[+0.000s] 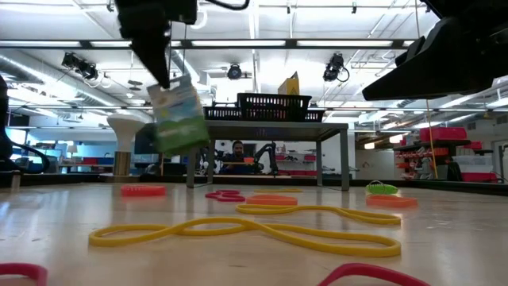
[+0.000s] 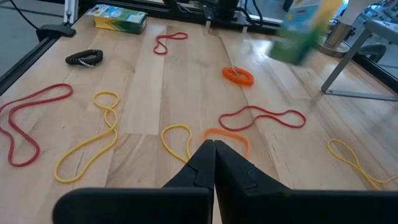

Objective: Pick & Place Office Desk Supplies
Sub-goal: Put the box crayons into the bottom black basket on the shelf

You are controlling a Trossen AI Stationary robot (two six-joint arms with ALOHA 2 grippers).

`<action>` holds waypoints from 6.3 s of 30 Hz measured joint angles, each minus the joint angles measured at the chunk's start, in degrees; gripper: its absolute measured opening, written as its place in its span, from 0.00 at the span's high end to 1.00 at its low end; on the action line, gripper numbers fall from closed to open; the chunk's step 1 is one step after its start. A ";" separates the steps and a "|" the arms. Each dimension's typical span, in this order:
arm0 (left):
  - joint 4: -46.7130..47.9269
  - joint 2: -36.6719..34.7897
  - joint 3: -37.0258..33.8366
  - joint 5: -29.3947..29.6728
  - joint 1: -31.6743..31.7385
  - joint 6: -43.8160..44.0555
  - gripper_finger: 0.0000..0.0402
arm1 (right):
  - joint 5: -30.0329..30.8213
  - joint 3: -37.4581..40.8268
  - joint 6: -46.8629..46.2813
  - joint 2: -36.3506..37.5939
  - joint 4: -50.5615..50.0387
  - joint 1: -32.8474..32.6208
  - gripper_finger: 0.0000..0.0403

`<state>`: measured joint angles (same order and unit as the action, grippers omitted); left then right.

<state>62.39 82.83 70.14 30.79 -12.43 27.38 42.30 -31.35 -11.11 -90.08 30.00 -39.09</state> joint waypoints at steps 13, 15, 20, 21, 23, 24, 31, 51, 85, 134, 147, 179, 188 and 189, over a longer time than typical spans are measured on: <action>-16.08 0.94 0.53 -11.49 -3.07 14.30 0.99 | 0.00 0.00 -0.04 0.00 0.03 0.02 0.98; -18.88 1.80 0.17 -11.50 -3.74 15.63 0.99 | -0.01 0.00 -0.11 0.00 0.10 0.00 0.98; -27.18 5.16 0.07 -13.40 -3.72 16.95 0.99 | -0.02 0.00 -0.04 0.00 0.28 0.07 0.98; -28.26 5.80 0.10 -13.80 -3.32 16.84 0.99 | -0.03 0.00 -0.02 0.00 0.44 0.09 0.98; -28.41 6.98 0.08 -14.24 -2.31 16.06 0.99 | -0.02 0.00 -0.02 0.00 0.60 0.09 0.98; -28.45 7.49 0.08 -14.23 -1.68 15.60 0.99 | -0.02 0.00 -0.02 0.00 0.60 0.09 0.98; -30.03 9.76 0.05 -16.39 1.56 9.61 0.99 | -0.11 -0.02 -2.38 0.00 2.08 5.41 0.97; -33.89 10.54 0.08 -18.97 -0.83 -3.47 0.98 | -36.74 -1.56 8.02 0.00 6.98 30.54 0.35; -21.72 10.29 11.53 -9.82 -5.47 -11.41 0.54 | -43.92 -2.27 11.01 -4.44 12.83 31.52 0.70; -21.45 12.90 11.35 -19.06 -0.15 3.84 0.71 | -30.20 -2.27 6.73 11.20 -18.14 27.83 0.47; -20.85 17.45 11.33 -19.60 10.83 30.92 0.71 | -24.67 -2.27 -1.69 12.52 -27.02 16.59 0.96; -24.13 28.52 13.54 -26.56 12.68 39.92 0.59 | -23.12 -2.27 -2.97 12.52 -28.11 14.21 0.99; -24.10 28.52 13.54 -27.37 12.68 33.89 0.58 | -23.12 -2.27 -2.97 12.50 -28.11 14.20 0.99; -24.10 28.52 13.54 -27.79 12.60 33.33 0.58 | -23.12 -2.27 -2.97 12.50 -28.11 14.19 0.99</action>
<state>38.28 111.35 83.68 3.00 0.18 60.70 19.18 -33.63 -14.09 -77.58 1.89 -24.91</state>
